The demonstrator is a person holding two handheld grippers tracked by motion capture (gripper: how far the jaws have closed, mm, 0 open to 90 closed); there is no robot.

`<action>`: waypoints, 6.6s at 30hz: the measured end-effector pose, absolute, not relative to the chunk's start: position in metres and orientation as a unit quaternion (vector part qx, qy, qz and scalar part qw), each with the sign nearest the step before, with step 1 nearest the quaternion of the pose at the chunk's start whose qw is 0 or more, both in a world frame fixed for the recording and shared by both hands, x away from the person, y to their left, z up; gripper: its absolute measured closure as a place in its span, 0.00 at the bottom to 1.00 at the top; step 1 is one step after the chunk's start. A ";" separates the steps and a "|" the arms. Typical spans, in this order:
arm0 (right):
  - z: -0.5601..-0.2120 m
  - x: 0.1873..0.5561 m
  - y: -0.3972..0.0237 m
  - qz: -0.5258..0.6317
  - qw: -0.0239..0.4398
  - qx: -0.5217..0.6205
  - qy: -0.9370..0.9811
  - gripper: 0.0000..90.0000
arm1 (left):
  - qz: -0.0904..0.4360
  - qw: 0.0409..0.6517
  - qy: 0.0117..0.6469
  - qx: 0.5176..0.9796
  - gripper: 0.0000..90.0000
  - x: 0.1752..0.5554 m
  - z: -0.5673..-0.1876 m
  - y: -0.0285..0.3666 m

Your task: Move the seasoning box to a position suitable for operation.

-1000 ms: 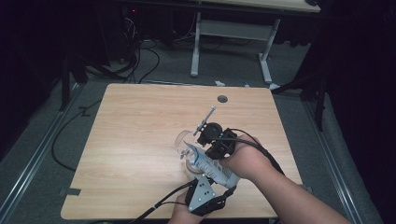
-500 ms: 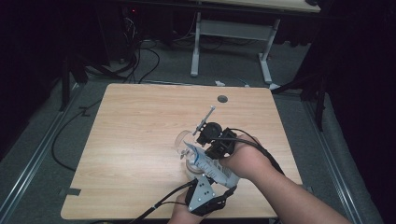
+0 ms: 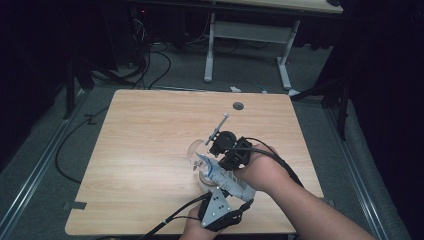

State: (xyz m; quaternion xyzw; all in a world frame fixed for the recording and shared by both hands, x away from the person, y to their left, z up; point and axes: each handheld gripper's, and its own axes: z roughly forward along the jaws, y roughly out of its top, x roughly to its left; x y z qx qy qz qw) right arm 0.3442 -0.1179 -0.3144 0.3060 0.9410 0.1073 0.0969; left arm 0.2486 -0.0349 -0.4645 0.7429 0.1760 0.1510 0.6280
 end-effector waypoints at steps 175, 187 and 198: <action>-0.321 0.335 -0.135 0.114 0.076 0.325 0.936 1.00 | 0.150 0.570 0.190 0.785 0.56 0.259 -0.519 -0.015; -0.321 0.333 -0.136 0.117 0.075 0.326 0.935 1.00 | 0.147 0.578 0.202 0.777 0.57 0.258 -0.519 0.014; -0.321 0.332 -0.139 0.115 0.078 0.326 0.935 1.00 | 0.160 0.568 0.228 0.774 0.58 0.264 -0.520 0.056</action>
